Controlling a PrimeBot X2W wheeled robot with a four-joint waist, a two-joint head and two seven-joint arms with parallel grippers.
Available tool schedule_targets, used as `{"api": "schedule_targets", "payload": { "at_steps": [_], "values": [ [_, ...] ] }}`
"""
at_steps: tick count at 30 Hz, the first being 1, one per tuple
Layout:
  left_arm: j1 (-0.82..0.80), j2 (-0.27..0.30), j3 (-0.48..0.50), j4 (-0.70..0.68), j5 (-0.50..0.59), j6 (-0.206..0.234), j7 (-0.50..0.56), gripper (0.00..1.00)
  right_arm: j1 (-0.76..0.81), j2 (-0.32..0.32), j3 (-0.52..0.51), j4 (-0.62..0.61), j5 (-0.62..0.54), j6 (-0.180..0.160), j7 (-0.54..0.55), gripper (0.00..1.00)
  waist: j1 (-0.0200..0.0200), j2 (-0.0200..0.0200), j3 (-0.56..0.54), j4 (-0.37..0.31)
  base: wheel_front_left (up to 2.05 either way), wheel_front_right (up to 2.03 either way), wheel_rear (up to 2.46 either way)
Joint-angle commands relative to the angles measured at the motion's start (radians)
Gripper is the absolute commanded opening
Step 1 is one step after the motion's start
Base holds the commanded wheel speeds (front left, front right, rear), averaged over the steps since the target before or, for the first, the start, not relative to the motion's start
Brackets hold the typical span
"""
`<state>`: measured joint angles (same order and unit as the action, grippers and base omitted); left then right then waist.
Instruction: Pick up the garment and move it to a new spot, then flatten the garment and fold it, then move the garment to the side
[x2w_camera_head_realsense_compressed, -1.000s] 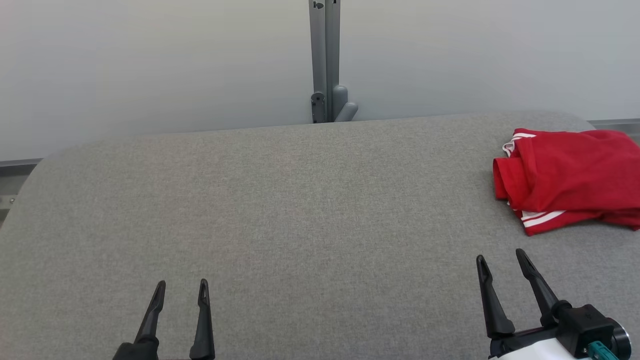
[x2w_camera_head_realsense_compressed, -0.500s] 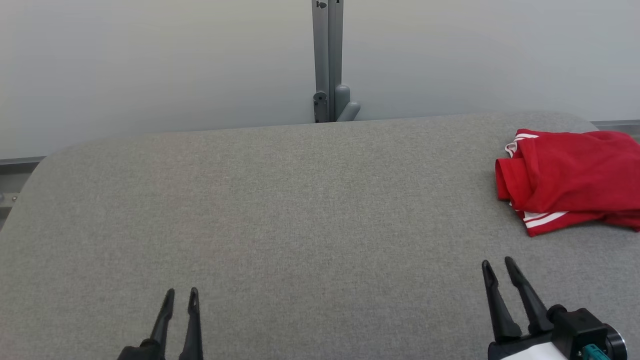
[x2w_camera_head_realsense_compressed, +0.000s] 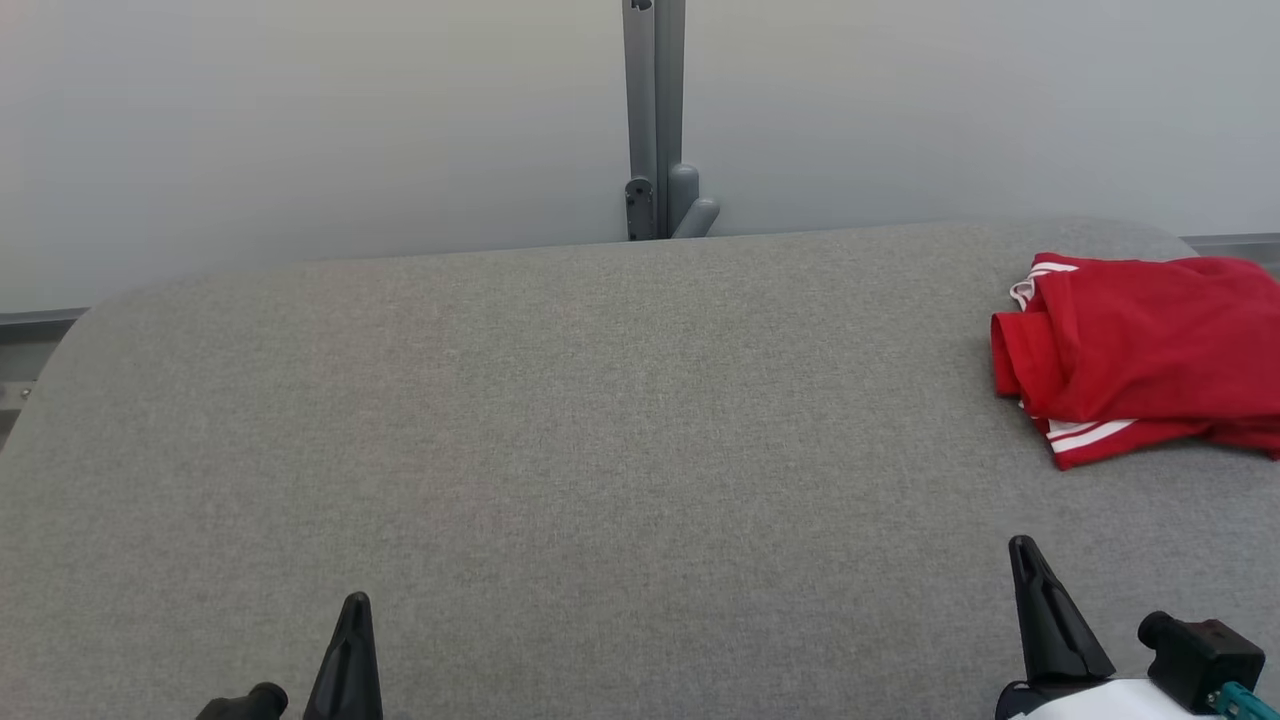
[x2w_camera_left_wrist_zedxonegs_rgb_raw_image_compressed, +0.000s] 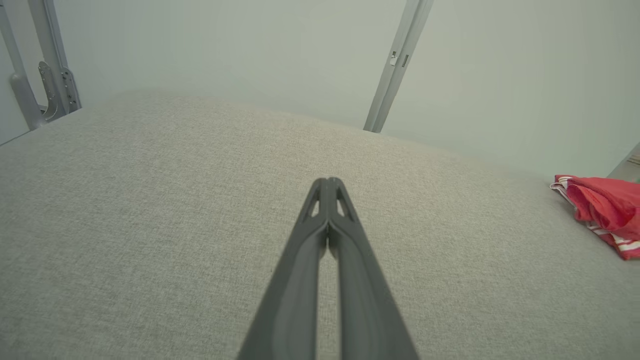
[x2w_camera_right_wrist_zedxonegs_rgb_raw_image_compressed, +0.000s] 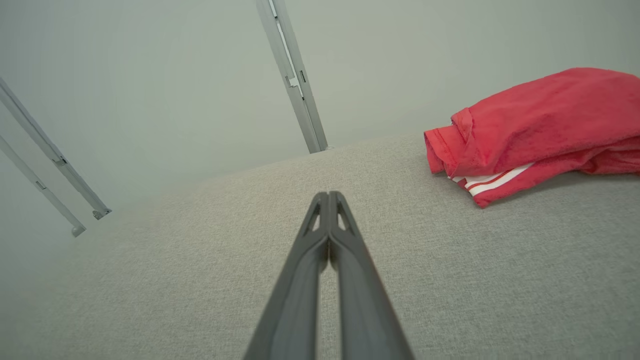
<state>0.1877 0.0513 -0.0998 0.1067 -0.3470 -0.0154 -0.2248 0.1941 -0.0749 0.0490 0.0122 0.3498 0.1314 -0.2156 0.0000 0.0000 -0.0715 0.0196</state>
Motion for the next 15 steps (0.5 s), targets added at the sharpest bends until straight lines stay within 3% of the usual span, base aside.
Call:
{"api": "schedule_targets", "payload": {
  "at_steps": [1, 15],
  "values": [
    [-0.034, 0.007, 0.002, -0.010, -0.055, -0.007, 0.005, 0.00, -0.026, -0.009, -0.010, -0.009, 0.056, 0.000, 0.011, 0.00, 0.0000, 0.0000, 0.001, 0.000, 0.00, 0.00, 0.00],
    [-0.070, 0.011, 0.008, -0.003, -0.312, -0.031, 0.047, 0.00, -0.052, -0.017, -0.050, 0.010, 0.324, 0.000, 0.080, 0.00, 0.0000, 0.0000, 0.011, -0.003, 0.00, 0.00, 0.00]
  ]
}}
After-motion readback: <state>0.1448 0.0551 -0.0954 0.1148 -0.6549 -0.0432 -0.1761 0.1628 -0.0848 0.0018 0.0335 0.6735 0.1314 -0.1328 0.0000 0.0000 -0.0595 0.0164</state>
